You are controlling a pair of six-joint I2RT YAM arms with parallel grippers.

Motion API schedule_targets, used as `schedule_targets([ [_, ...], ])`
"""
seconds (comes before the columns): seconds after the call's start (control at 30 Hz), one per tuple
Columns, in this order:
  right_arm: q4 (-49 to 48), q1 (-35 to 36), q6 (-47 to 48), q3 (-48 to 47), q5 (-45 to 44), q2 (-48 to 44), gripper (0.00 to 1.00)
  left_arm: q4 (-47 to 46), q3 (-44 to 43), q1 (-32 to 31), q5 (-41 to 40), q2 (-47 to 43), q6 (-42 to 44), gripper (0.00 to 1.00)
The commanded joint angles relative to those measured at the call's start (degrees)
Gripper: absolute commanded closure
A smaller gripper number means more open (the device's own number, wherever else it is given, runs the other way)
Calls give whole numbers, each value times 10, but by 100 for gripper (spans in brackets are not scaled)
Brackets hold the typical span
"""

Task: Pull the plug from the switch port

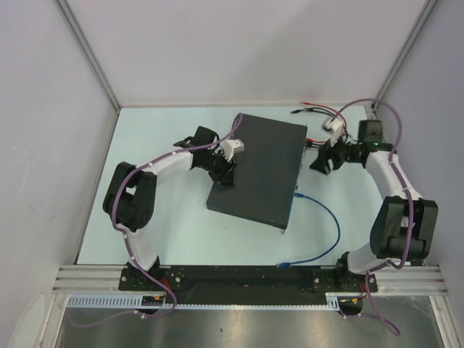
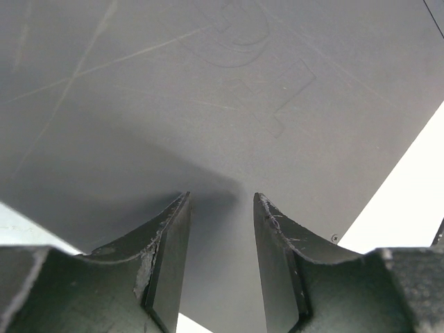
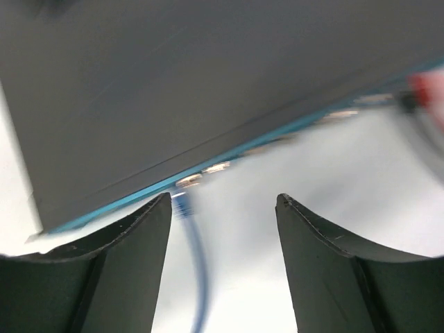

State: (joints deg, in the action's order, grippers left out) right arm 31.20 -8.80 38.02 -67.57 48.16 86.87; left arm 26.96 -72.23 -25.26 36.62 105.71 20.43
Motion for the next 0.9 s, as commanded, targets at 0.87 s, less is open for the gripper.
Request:
schedule_targets([
  [0.87,-63,175,95,217,-195,-47,45,-91,32,52,30,-16,-71,53],
])
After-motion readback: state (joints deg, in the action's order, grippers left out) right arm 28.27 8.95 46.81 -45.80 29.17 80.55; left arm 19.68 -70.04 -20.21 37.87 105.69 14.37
